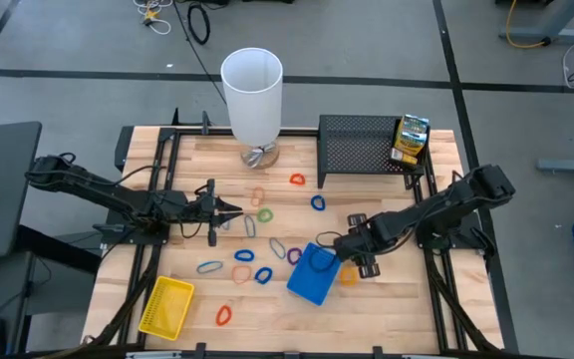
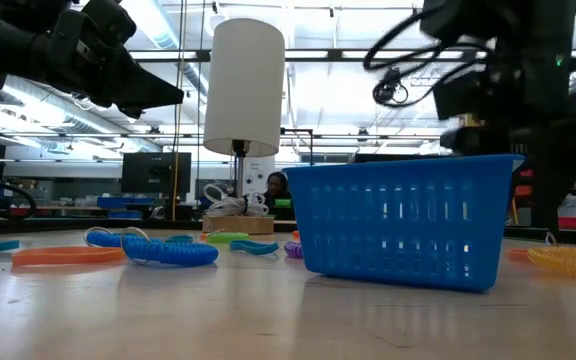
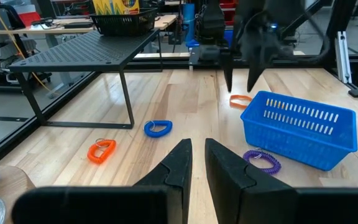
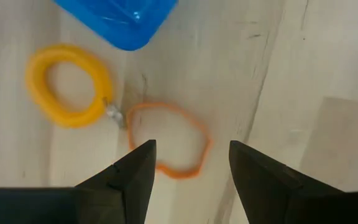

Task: Pick & Place Office Desk Supplies
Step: Put the orange rubber band into the blue bin

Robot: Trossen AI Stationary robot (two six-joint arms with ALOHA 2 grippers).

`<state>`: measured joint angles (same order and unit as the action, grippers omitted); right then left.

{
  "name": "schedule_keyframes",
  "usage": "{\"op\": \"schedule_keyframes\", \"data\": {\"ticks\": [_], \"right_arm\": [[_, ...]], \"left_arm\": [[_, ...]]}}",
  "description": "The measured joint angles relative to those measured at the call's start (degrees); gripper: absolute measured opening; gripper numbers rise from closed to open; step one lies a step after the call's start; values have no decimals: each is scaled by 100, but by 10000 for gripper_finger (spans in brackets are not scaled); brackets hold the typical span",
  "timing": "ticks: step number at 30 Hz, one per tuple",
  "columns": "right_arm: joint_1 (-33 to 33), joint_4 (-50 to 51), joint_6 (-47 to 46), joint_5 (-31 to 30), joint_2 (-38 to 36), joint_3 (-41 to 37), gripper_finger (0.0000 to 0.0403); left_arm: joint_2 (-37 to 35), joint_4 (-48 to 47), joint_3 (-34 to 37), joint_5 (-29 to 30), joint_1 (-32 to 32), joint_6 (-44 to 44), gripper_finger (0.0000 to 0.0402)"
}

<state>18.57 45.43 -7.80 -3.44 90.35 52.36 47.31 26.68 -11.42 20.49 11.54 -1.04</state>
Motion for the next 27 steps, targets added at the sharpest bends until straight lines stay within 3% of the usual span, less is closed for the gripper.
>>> {"op": "schedule_keyframes", "data": {"ticks": [13,17,21,27], "right_arm": [[-282,-1036,411,114,0,-757,159],[-282,-1234,419,157,-8,-877,109],[-282,-1242,419,106,-9,-884,22],[-205,-1032,255,-191,6,-791,4]], "left_arm": [[0,0,0,2,-1,17,53],[3,1,0,2,-1,17,53],[76,3,0,35,1,20,53],[250,15,0,46,1,90,53]]}}
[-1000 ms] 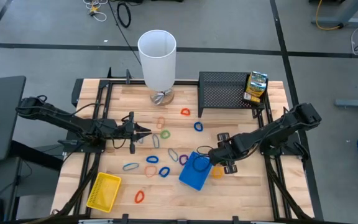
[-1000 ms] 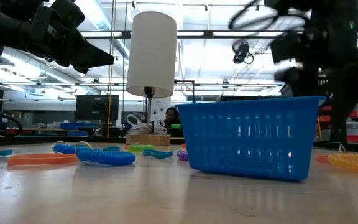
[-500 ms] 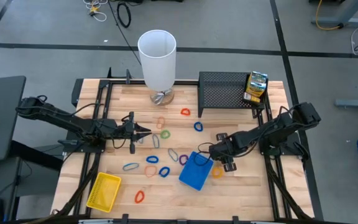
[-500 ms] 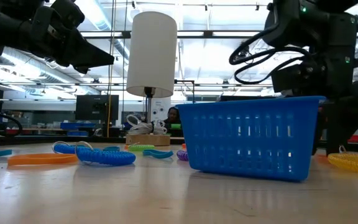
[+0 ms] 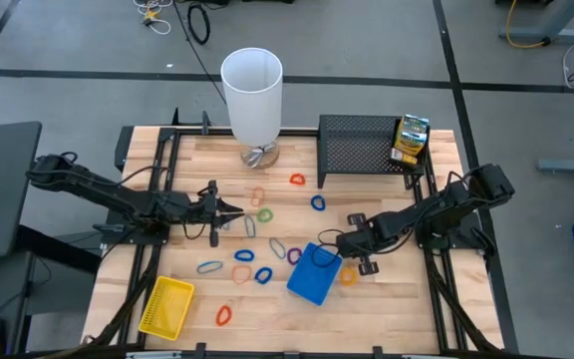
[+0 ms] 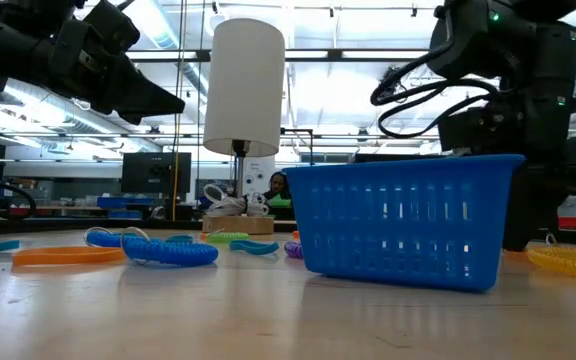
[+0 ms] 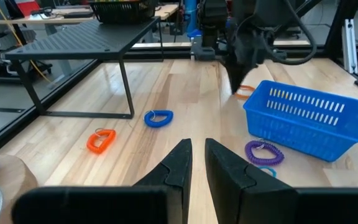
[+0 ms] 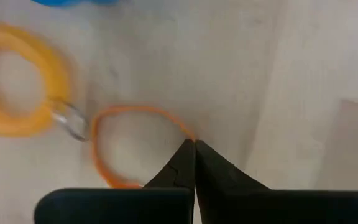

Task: Pick & Place Office Desk Supplies
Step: Put the orange rubber band into the blue bin

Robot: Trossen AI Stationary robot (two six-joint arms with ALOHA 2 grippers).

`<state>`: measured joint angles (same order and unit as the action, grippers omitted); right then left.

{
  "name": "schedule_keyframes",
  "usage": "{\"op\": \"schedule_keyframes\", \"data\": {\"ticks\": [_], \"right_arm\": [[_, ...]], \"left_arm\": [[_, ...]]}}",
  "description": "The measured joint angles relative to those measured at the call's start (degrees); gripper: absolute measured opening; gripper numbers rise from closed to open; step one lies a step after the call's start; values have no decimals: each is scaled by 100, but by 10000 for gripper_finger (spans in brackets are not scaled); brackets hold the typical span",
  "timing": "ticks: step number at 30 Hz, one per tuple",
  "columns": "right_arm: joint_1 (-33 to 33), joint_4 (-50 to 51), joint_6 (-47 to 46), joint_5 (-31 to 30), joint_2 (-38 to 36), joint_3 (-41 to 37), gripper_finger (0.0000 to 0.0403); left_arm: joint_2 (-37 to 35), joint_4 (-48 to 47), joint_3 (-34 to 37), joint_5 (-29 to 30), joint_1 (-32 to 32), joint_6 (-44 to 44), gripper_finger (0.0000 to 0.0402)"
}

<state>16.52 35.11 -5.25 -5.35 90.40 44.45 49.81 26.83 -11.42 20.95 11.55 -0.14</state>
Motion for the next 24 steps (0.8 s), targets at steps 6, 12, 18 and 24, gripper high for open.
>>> {"op": "schedule_keyframes", "data": {"ticks": [6,12,18,24], "right_arm": [[120,1089,-33,-617,3,701,2],[263,2178,69,-1359,3,1775,1],[332,2002,662,-1507,-4,2574,1],[300,813,1372,-614,-3,2638,0]], "left_arm": [[167,181,2,0,-2,13,53],[237,210,2,0,-2,-31,53],[237,219,2,0,-2,-33,53],[237,228,2,0,-2,-44,53]]}}
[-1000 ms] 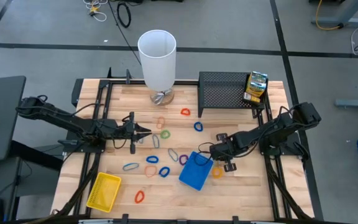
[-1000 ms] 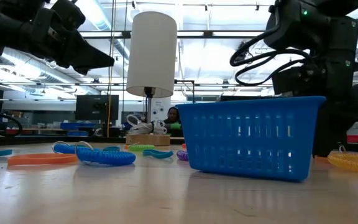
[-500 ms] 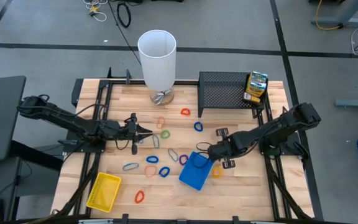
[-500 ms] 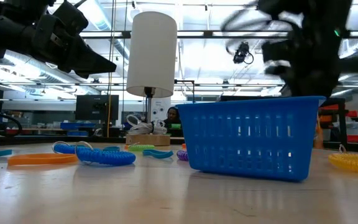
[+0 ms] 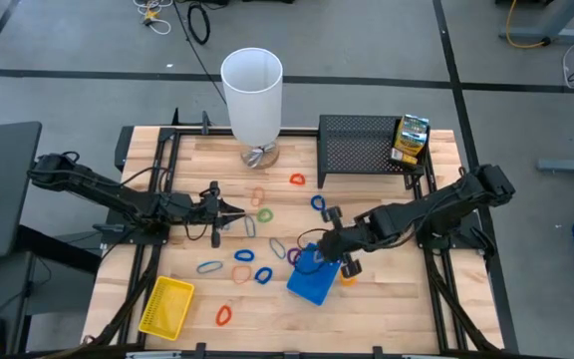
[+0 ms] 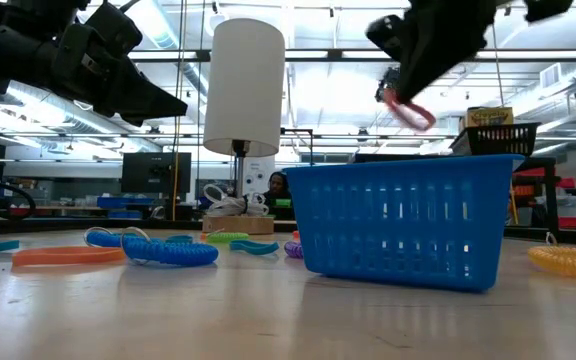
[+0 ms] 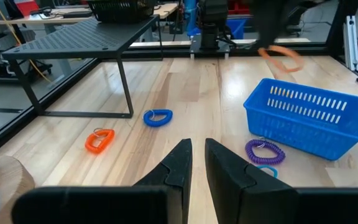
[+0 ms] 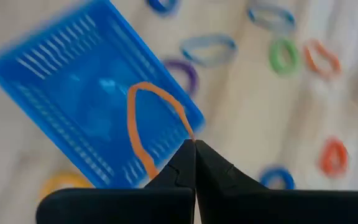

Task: Pick & Place Office Desk Supplies
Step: Put the orange rubber band into the blue bin, then put the blue rubber band into the blue bin

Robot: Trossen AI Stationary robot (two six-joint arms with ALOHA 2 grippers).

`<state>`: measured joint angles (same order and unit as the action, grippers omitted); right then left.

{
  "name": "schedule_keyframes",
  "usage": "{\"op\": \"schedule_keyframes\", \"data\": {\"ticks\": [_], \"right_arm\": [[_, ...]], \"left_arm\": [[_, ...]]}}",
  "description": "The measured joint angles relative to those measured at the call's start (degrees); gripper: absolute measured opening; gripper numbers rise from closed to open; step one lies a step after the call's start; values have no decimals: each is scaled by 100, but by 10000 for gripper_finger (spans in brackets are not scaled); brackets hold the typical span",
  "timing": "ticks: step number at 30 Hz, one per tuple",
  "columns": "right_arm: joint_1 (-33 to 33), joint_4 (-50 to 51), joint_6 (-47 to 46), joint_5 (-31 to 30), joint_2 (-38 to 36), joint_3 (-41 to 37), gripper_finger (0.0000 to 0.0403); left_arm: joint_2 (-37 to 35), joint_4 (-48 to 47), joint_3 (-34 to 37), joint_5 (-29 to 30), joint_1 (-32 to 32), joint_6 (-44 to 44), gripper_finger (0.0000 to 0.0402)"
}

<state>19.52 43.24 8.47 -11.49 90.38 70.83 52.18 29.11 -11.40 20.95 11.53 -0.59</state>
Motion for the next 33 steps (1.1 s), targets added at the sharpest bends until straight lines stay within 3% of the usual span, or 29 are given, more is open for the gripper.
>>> {"op": "schedule_keyframes", "data": {"ticks": [6,17,22,28,33], "right_arm": [[-127,-469,81,744,225,7,0],[-142,-674,277,1002,1321,-4,14],[-139,-747,227,1002,1280,-2,74],[-96,-739,47,936,1263,55,178],[-74,-628,-214,579,1184,55,231]], "left_arm": [[7,131,0,0,2,32,53],[299,483,3,-43,-3,145,54],[563,721,-23,-316,-2,265,84],[1104,654,-453,-354,9,236,169],[1725,-495,-1290,-367,9,90,240]]}}
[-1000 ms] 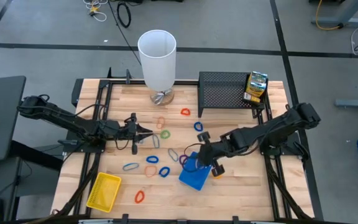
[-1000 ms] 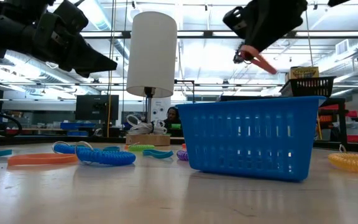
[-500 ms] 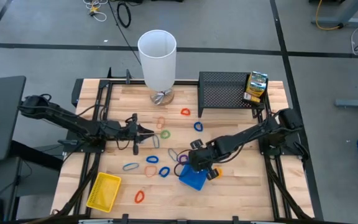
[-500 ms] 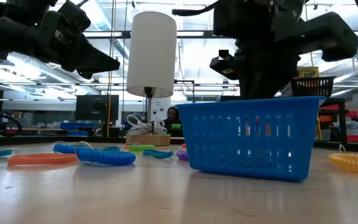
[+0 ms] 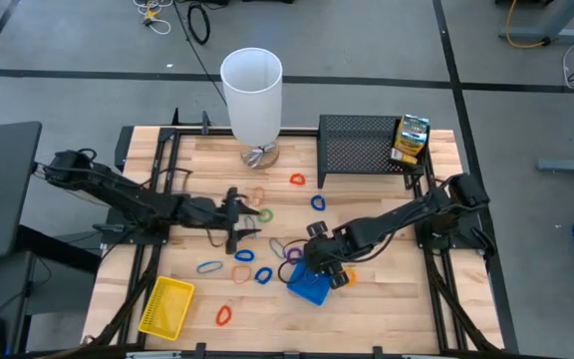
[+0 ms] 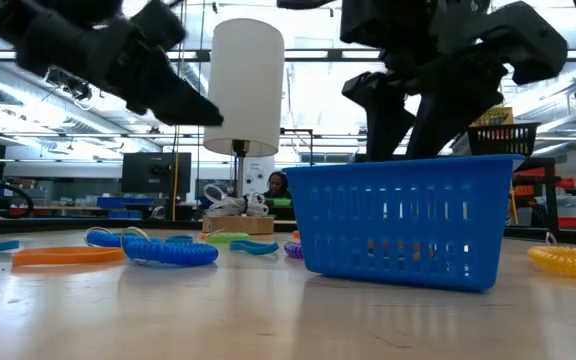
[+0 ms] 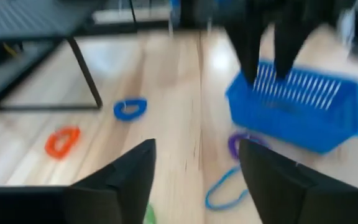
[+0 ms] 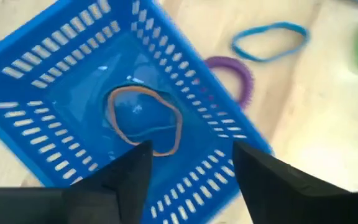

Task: Pick & Place Office Desk Supplies
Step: Put the blue rubber band into the blue bin

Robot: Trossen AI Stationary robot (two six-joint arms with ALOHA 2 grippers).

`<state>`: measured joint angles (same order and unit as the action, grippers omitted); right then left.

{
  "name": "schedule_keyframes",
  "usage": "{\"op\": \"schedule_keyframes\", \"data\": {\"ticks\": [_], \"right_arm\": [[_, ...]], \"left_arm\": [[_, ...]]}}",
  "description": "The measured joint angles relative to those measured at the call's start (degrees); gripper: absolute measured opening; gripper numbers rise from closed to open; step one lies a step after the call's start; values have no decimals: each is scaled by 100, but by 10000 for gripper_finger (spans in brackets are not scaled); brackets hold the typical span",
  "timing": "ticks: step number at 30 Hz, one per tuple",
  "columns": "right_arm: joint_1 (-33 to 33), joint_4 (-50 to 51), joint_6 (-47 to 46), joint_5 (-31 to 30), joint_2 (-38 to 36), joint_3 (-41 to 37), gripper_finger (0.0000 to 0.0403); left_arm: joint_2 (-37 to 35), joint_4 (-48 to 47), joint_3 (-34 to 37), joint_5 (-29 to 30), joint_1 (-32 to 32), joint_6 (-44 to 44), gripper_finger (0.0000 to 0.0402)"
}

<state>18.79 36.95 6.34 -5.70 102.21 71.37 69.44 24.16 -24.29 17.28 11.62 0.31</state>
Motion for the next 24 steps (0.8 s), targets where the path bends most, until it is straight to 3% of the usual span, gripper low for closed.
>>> {"op": "schedule_keyframes", "data": {"ticks": [4,11,16,24], "right_arm": [[0,200,-202,-248,-235,0,232],[63,309,-309,-509,-914,-98,214],[103,668,-445,-1055,-1366,-336,206],[174,906,-853,-1077,-1510,-435,206]], "left_arm": [[542,-1394,-839,-104,-2,-105,259],[1332,-2815,-1982,-792,-3,-519,244],[1892,-3262,-2527,-884,-46,-818,233],[2758,-3381,-3014,-987,-183,-1146,223]]}}
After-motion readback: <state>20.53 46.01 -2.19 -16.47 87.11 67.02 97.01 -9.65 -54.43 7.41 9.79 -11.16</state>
